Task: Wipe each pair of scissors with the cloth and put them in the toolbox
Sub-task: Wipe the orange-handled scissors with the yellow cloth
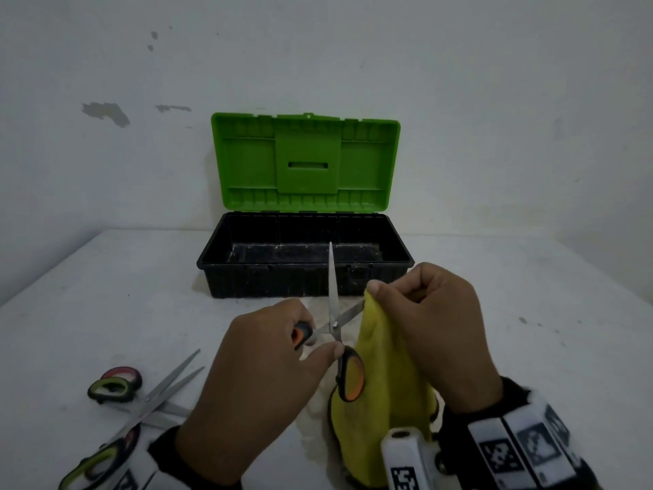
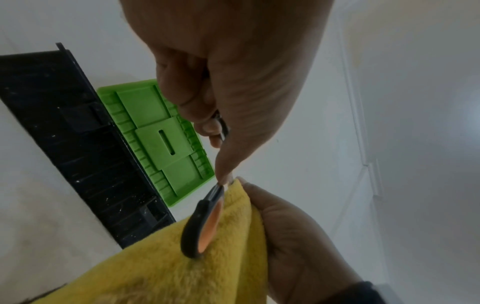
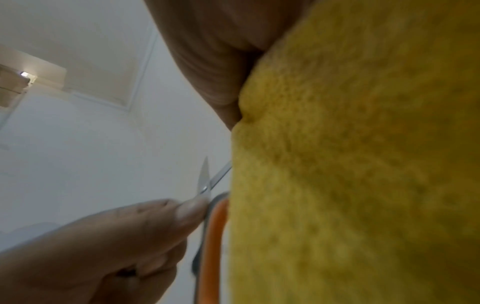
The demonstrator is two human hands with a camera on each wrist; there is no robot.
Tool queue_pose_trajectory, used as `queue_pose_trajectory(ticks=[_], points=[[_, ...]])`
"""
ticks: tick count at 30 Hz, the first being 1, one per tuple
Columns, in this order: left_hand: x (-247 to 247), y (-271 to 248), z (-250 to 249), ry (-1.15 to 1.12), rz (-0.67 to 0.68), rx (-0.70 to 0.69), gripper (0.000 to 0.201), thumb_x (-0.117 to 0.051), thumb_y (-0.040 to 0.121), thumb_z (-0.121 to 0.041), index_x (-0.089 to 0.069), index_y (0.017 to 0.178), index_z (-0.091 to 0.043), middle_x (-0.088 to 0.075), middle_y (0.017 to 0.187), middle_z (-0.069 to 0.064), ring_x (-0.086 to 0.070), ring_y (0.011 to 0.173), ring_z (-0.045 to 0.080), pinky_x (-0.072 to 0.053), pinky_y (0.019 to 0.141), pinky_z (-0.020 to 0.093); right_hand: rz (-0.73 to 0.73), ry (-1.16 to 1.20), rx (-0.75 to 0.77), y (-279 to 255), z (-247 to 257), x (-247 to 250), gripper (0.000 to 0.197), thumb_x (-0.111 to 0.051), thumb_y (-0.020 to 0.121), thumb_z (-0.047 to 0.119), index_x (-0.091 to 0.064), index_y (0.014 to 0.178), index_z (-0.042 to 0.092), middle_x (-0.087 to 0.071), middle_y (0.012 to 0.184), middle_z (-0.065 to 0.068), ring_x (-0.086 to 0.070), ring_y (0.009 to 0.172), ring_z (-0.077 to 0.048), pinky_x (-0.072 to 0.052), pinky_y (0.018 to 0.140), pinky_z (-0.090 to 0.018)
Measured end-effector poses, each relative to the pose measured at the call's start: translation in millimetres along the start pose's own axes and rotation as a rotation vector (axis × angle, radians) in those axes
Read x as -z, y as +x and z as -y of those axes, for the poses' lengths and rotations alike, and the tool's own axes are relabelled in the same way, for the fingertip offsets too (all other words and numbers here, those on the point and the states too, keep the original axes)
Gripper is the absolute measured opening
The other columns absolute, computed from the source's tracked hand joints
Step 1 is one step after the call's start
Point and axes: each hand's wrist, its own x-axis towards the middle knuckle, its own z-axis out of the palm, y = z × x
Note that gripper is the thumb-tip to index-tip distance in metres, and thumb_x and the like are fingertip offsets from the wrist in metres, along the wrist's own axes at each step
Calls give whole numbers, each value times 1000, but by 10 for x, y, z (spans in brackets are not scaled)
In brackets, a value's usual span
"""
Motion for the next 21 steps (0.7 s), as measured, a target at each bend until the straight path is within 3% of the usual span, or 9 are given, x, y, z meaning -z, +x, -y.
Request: queue_pose_trajectory(ticks=[2, 5, 9, 15, 21], points=[[2, -6, 2, -8, -10, 8, 34, -78, 67, -53, -52, 66, -31, -49, 54, -9, -51, 54, 5, -44, 60, 11, 2, 8, 5, -13, -7, 13, 26, -79, 77, 35, -63, 63, 21, -64, 60, 5, -60, 58, -5, -46, 50, -17], [31, -10, -3, -59, -12, 8, 34, -80, 66, -50, -52, 65, -31, -48, 51, -11, -52, 64, -7, -42, 59, 8, 62, 3, 36, -112, 51, -8, 24, -77, 77, 36, -63, 65, 22, -63, 60, 6, -60, 61, -4, -48, 52, -13], [37, -18, -35, -51, -10, -10, 34, -79, 66, -51, -51, 65, -32, -47, 51, -11, -51, 65, -11, -41, 60, 6, -39, 4, 1, 40, -17, 91, 27, -79, 76, 37, -63, 63, 19, -64, 60, 5, -60, 59, -6, -45, 49, -16], [70, -4, -61, -125, -12, 40, 33, -82, 63, -50, -55, 64, -30, -51, 51, -9, -52, 60, -7, -41, 57, 8, 15, 63, 13, -80, 49, 83, 26, -79, 75, 36, -64, 64, 19, -65, 59, 5, -61, 57, -6, -47, 47, -15], [92, -11, -50, -114, 31, 58, 34, -81, 64, -51, -55, 64, -28, -50, 51, -6, -50, 57, -5, -41, 56, 9, -61, 35, -29, 113, -94, 175, 27, -81, 74, 37, -65, 63, 18, -64, 57, 5, -59, 56, -4, -44, 48, -12]])
